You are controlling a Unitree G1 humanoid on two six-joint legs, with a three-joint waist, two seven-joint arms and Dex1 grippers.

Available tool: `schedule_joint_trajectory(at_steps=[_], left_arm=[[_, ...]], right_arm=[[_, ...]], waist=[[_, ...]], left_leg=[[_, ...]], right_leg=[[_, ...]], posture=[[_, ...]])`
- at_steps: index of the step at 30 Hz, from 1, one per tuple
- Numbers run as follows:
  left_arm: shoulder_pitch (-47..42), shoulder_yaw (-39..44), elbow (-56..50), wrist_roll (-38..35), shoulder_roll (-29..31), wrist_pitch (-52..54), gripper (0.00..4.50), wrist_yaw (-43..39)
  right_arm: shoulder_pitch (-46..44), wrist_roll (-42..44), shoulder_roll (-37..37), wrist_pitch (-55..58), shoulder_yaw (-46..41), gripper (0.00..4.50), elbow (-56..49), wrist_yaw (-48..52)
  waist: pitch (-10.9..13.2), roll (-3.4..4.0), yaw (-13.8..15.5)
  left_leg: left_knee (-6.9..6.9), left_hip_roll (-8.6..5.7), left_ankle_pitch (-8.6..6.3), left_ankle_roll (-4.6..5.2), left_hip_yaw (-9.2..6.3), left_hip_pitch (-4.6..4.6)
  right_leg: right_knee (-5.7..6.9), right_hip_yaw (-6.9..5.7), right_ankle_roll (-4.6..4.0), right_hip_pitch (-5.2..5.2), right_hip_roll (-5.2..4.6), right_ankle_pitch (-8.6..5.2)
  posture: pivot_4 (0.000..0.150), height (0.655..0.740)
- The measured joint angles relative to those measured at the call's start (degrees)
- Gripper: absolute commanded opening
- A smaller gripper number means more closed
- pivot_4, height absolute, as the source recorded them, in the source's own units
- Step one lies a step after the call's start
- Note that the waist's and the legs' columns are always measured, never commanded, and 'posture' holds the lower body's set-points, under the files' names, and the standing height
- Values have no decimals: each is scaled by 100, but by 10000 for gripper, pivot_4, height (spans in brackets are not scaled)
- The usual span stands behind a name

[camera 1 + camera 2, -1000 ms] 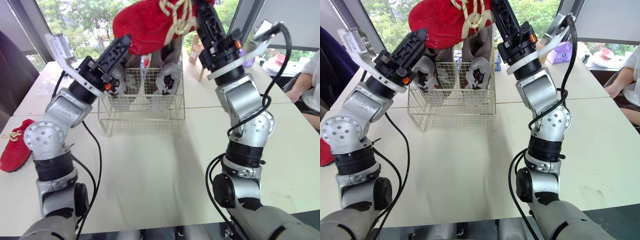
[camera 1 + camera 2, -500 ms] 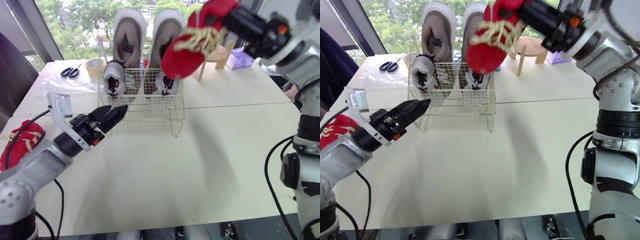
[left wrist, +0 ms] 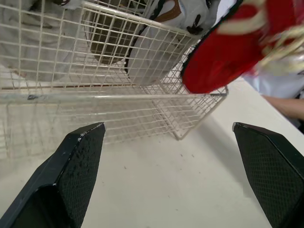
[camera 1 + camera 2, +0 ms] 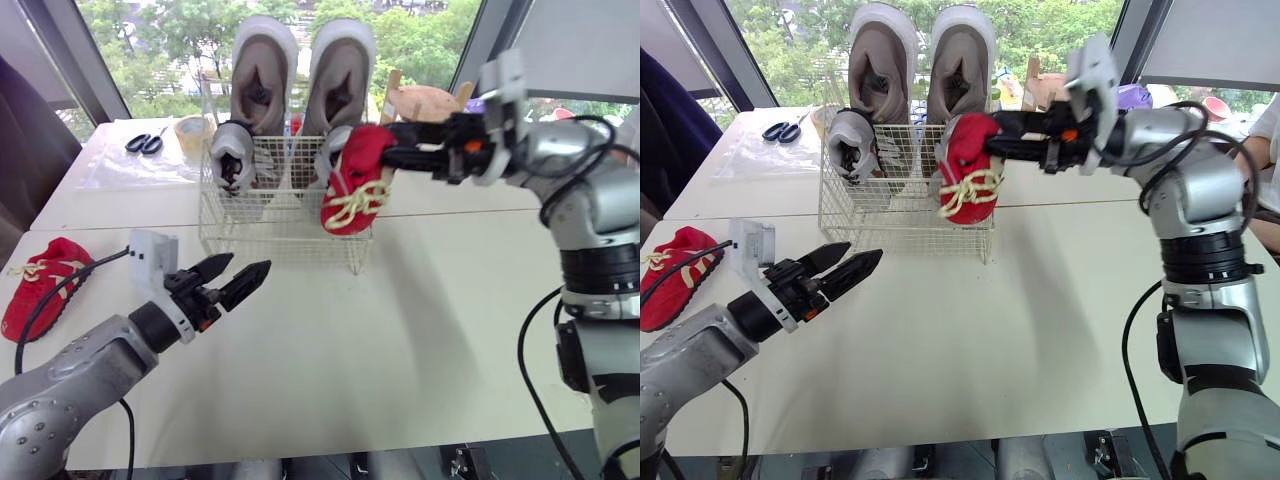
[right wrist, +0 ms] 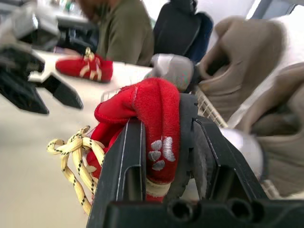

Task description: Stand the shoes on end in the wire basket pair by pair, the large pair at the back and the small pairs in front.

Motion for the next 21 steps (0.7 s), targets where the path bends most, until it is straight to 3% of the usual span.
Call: schedule_joint_trajectory(at_steps=[4,10,12,16,21], left_arm=[[-58,-141,0,-1,79,1,44031,-14],[-182,-136,203,110,270,1,45000,-46],[-192,-136,207,113,271,1,45000,-45],[-206,-133,207,118,311,3,45000,17],[-137,125,305,40,550,41,45000,413]], right_arm=[[10,-369,252,-401,102,9109,407,132],[12,-520,405,-504,104,37689,793,420],[12,-570,403,-504,83,44458,822,476],[9,-541,377,-406,-153,44458,811,451],[-146,175,178,532,-751,44458,402,318]], waist=[[0,0,-2],[0,0,0],[0,0,-2],[0,0,7],[1,2,3]], left_leg=[[0,-1,0,-1,0,1],[0,-3,0,-1,-1,0],[0,-2,0,-1,0,0],[0,-1,0,-1,-2,1],[0,7,0,-1,-4,0]], right_leg=[[1,0,-1,1,0,0],[1,-2,-1,1,0,0],[1,-1,1,1,0,1],[3,-2,1,1,0,1],[10,-1,2,-4,-1,2]], posture=[[1500,7400],[1500,7400],[1500,7400],[1500,7400],[1500,7400]])
